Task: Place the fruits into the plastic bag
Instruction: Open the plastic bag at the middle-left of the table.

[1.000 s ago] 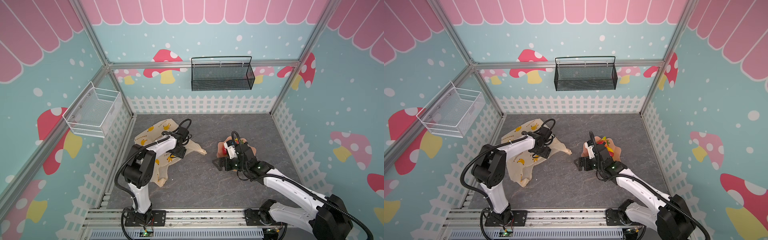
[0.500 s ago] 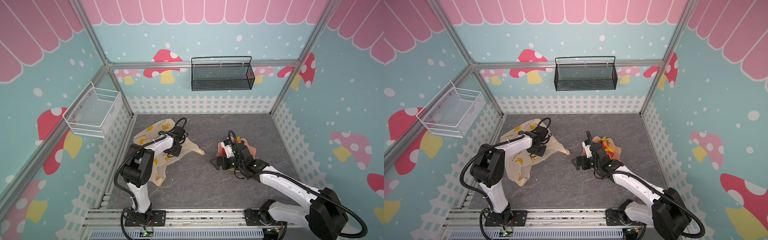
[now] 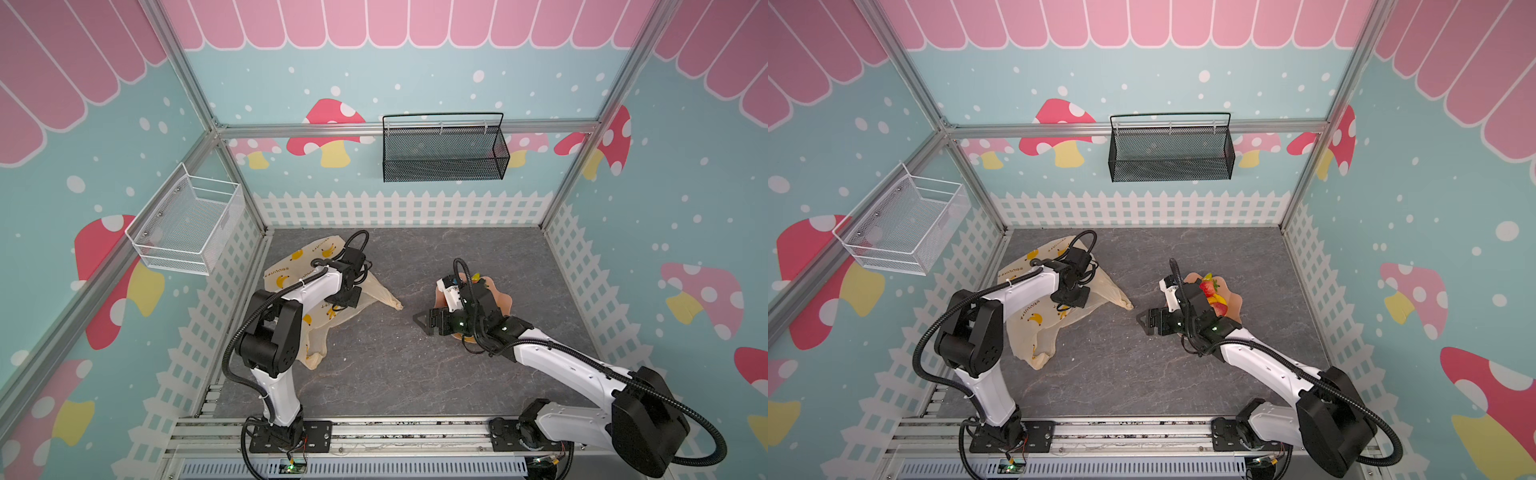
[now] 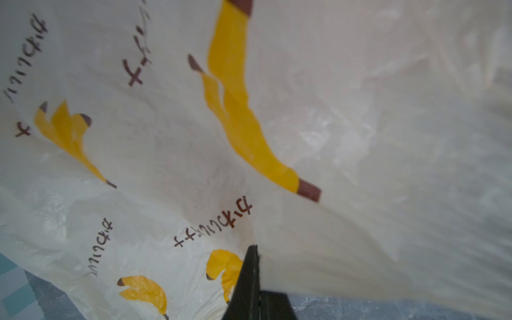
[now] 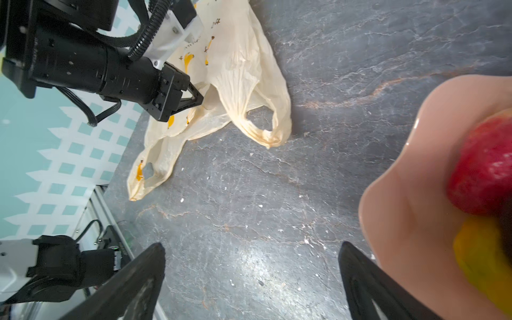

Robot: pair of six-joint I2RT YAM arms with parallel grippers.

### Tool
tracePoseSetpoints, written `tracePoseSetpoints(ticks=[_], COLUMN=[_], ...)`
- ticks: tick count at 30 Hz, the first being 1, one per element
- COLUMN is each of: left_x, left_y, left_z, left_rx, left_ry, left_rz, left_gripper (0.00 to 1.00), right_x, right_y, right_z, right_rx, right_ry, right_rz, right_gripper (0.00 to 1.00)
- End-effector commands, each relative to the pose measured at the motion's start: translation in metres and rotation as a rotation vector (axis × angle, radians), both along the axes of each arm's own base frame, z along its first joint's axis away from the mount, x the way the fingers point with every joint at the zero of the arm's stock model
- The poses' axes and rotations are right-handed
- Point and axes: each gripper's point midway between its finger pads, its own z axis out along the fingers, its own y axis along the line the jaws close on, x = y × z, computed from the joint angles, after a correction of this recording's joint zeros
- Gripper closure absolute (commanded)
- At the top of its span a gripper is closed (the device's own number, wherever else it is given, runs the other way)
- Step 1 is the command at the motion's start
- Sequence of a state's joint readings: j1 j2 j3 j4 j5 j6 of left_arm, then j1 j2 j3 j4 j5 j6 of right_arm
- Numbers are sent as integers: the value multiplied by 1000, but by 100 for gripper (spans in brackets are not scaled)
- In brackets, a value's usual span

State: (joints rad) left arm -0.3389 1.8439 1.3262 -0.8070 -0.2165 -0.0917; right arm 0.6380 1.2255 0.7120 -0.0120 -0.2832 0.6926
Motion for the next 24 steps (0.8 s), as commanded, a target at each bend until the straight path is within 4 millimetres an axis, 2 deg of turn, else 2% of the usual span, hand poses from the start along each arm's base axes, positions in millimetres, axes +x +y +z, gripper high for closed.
tracePoseSetpoints(ticks=[1,5,9,14,17,22,24], left_x=[9,7,4,0,-3,-8,-10], left_y=[-10,-19,-26,-30,-32,-27,-25], left_z=[47,75,92,111,121,132,139], left_rx=[-94,-152,-195,-226,-241,-244,-259], left_ry=[-67,-68,-48,-34,-20,-1,-4], left_rz=[12,13,15,15,13,21,31], left_gripper=[100,100,100,100,100,100,100], right_x=[4,9,10,14,23,34,38], right_y=[20,28,42,59,58,54,49], right_z=[26,30,33,13,1,-1,-9], right_rx=[140,154,197,175,143,88,26], right_ry=[-7,-4,6,59,70,51,71], right_rz=[10,20,60,79,45,8,-16], right_gripper=[1,2,2,5,6,5,5])
